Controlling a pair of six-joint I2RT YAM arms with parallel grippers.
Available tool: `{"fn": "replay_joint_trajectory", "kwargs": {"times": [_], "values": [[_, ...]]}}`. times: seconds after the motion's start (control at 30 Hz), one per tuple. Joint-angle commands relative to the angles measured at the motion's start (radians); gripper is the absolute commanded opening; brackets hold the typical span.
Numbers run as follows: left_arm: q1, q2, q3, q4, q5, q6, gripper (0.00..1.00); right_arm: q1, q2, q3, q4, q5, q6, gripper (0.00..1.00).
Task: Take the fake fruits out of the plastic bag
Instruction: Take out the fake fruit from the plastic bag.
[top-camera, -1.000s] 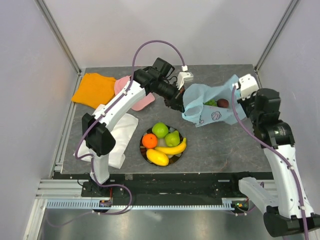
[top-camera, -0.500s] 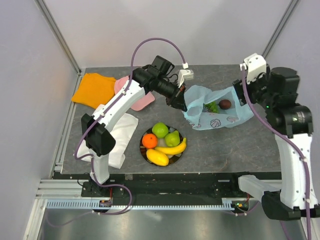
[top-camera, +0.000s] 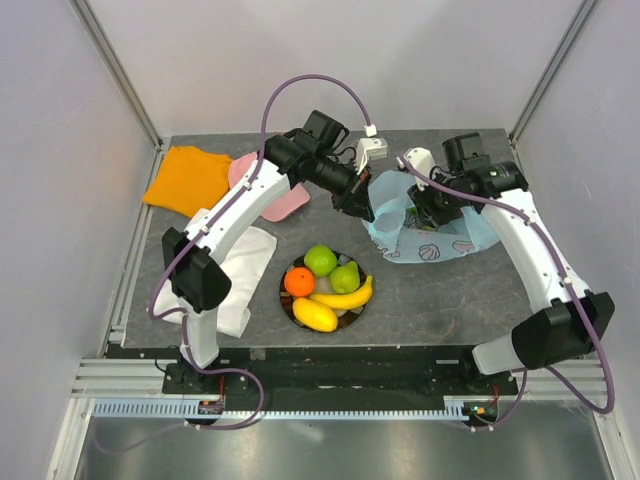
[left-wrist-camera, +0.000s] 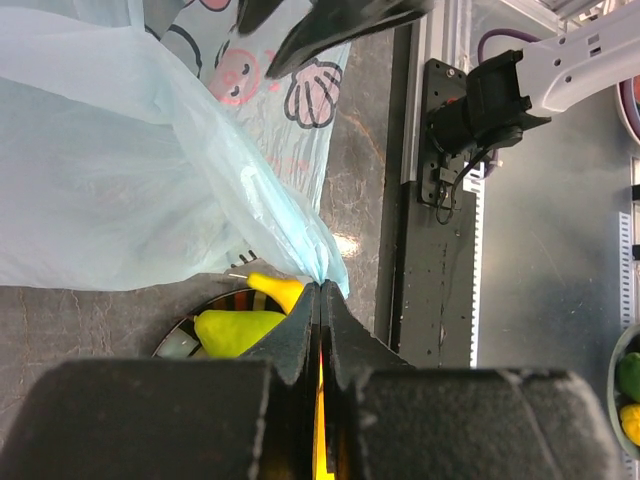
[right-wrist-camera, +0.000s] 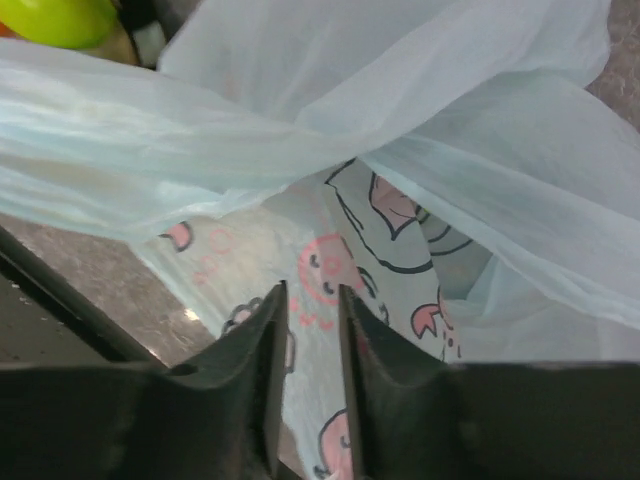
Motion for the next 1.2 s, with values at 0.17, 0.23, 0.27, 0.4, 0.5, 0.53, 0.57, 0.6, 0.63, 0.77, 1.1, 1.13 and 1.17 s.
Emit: {"fn": "replay_joint_trajectory", "kwargs": {"times": [0.17, 0.23, 0.27, 0.4, 0.5, 0.53, 0.57, 0.6, 0.63, 0.77, 1.1, 1.13, 1.17], "values": [[-0.005, -0.058, -0.003, 0.020, -0.025, -0.020, 0.02, 0.012, 0.069, -0.103, 0.170, 0.349, -0.095, 0.18], [-0.005, -0.058, -0.002, 0.020, -0.028, -0.020, 0.02, 0.010, 0.060, -0.154, 0.222, 0.389, -0.143, 0.18], [-0.005, -0.058, 0.001, 0.021, -0.029, -0.020, 0.02, 0.010, 0.059, -0.197, 0.253, 0.409, -0.164, 0.18], [-0.002, -0.066, 0.002, 0.026, -0.074, -0.035, 0.02, 0.009, 0.058, -0.279, 0.308, 0.461, -0.217, 0.18], [0.004, -0.072, -0.002, 0.029, -0.059, -0.041, 0.01, 0.006, 0.038, -0.337, 0.370, 0.513, -0.232, 0.18], [0.004, -0.075, -0.005, 0.031, -0.049, -0.041, 0.02, 0.004, 0.036, -0.348, 0.388, 0.530, -0.232, 0.18], [0.004, -0.078, -0.008, 0.034, -0.040, -0.043, 0.02, 0.004, 0.040, -0.361, 0.422, 0.539, -0.231, 0.18], [0.004, -0.083, -0.008, 0.034, -0.026, -0.044, 0.02, 0.004, 0.041, -0.369, 0.442, 0.567, -0.228, 0.19], [0.004, -0.083, -0.009, 0.035, -0.022, -0.046, 0.02, 0.003, 0.055, -0.375, 0.462, 0.581, -0.226, 0.19], [0.004, -0.083, -0.023, 0.035, -0.002, -0.046, 0.02, -0.010, 0.107, -0.409, 0.615, 0.659, -0.214, 0.37], [0.004, -0.057, -0.012, 0.038, 0.092, -0.053, 0.02, -0.088, 0.321, -0.314, 0.706, 0.687, -0.063, 0.75], [0.004, -0.054, -0.009, 0.038, 0.102, -0.049, 0.02, -0.103, 0.339, -0.305, 0.706, 0.682, -0.051, 0.76], [0.004, -0.049, -0.012, 0.038, 0.109, -0.046, 0.02, -0.112, 0.354, -0.279, 0.706, 0.670, -0.021, 0.76]]}}
